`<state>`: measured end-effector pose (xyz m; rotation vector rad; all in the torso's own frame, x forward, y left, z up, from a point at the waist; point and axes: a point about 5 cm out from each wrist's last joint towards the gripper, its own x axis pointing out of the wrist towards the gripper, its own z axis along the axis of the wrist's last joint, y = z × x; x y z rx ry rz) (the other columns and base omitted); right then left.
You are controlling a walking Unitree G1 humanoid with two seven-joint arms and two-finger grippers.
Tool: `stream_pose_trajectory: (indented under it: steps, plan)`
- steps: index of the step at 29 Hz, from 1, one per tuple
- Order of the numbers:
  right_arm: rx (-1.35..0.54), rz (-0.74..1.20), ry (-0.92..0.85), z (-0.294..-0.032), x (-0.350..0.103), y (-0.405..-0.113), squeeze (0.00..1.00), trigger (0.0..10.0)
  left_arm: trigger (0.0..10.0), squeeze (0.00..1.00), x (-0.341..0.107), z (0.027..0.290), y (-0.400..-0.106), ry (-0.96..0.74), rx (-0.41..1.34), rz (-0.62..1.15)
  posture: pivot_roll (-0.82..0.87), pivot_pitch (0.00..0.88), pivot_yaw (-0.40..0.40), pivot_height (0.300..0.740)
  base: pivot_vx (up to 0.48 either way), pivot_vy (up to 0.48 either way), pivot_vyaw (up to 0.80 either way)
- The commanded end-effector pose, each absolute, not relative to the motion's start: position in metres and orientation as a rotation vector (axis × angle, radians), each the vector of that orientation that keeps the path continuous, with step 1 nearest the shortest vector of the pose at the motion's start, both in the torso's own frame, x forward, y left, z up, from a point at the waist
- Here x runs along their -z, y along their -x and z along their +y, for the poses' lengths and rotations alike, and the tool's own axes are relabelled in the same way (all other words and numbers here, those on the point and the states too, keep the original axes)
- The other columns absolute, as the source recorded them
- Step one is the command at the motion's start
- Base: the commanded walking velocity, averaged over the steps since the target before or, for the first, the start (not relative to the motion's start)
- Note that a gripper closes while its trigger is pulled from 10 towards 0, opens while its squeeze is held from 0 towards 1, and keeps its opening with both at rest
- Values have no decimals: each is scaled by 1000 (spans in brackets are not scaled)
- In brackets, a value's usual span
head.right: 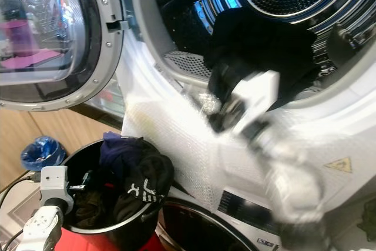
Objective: Clothes washing
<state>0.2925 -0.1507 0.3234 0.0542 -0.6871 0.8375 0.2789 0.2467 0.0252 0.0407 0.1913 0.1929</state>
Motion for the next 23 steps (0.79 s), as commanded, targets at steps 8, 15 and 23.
stream_pose_trajectory:
  steps: [8,15,23]
  plan:
    - [-821,-597,190,-121,-327,-339,0,10000,10000,0,12,229,-256,6,-153,380,34,0,-47,740,0,0,0]
    - [-680,-575,446,-101,-348,-378,0,10000,10000,0,10,227,-257,-9,-151,365,51,0,-54,740,0,0,0]
    - [-314,-444,420,-128,-394,-411,0,10000,10000,0,10,225,-256,-15,-149,366,55,0,-54,740,0,0,0]
